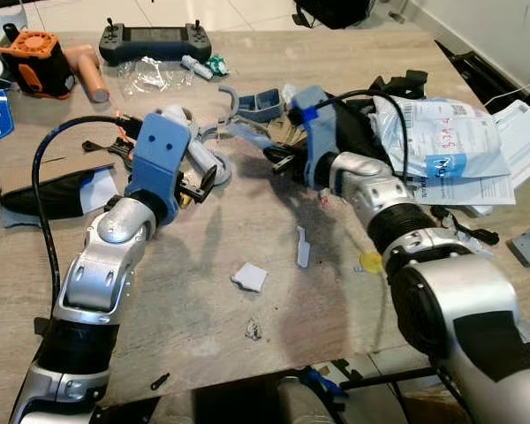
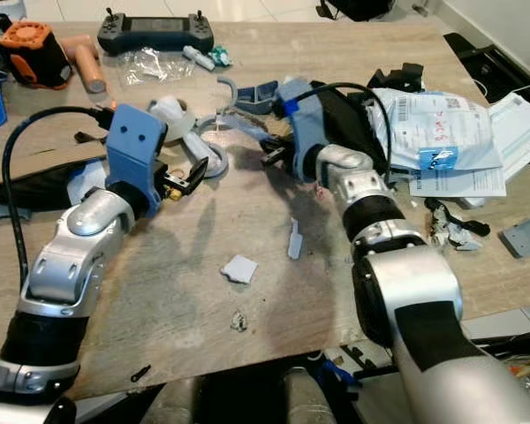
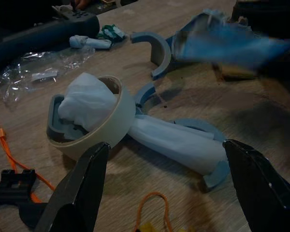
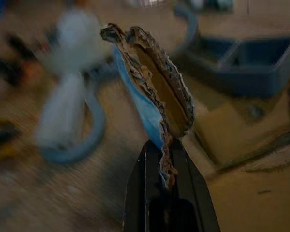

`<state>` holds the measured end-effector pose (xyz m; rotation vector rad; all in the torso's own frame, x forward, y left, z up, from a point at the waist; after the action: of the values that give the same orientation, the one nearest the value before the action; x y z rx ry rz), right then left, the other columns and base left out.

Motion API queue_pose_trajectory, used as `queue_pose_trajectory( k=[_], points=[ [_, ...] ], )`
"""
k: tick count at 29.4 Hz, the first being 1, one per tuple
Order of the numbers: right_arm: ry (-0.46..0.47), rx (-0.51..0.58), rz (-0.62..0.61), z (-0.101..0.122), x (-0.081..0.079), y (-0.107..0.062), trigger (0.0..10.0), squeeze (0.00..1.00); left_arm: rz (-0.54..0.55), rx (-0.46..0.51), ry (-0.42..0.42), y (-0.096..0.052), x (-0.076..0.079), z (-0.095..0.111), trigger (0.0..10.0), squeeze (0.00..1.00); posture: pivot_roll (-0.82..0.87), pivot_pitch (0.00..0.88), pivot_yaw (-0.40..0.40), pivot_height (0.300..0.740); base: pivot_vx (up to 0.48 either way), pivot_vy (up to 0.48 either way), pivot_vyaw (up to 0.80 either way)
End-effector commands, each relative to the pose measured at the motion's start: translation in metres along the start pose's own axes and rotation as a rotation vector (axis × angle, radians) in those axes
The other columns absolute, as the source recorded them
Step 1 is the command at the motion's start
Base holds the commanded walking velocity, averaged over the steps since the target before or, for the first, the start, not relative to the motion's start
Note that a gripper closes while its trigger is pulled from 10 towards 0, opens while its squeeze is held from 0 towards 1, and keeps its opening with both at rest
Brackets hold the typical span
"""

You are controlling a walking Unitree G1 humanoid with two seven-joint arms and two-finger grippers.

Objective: Picking trash to rubbish bin

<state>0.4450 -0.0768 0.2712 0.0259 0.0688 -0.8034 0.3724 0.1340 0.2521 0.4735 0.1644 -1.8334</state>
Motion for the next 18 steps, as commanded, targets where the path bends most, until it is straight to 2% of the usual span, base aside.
queue_pose_trajectory(
  k=[1,4,5,8,18],
  points=[
    [0.054,0.093,0.054,0.024,0.001,-0.006,0.0,0.00,-0.013,-0.006,-0.037,0.002,0.009,-0.005,10.0,0.00,0.08,0.222,-0.032,0.740,0.000,0.000,0.00],
    [0.126,0.269,0.093,0.058,0.004,-0.020,0.0,0.00,0.012,-0.041,-0.082,0.004,0.016,-0.015,10.0,0.00,0.05,0.193,-0.018,0.740,0.000,0.000,0.00],
    [0.126,0.269,0.093,0.058,0.004,-0.020,0.0,0.00,0.012,-0.041,-0.082,0.004,0.016,-0.015,10.0,0.00,0.05,0.193,-0.018,0.740,0.000,0.000,0.00],
    [0.159,0.367,0.079,0.067,0.001,-0.030,0.0,0.00,0.011,-0.064,-0.086,0.006,0.022,-0.023,10.0,0.00,0.02,0.155,-0.003,0.740,0.000,0.000,0.00],
    [0.224,0.485,0.083,0.070,-0.017,-0.055,0.0,0.00,0.045,-0.067,-0.139,0.008,0.030,-0.024,10.0,0.00,0.01,0.112,-0.002,0.740,0.000,0.000,0.00]
  ],
)
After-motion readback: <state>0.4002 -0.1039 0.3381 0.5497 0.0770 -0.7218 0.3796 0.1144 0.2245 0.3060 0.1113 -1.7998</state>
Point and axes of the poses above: a point about 5 cm out from each wrist's last joint towards the gripper, its own y axis pointing out of the wrist towards the gripper, its own z axis along the axis of the wrist's last joint, x = y × z, the point moved 4 cm from there along y, pointing out of the wrist towards the gripper, and after that the axes turned 8 degrees about y, right-handed, at the moved point
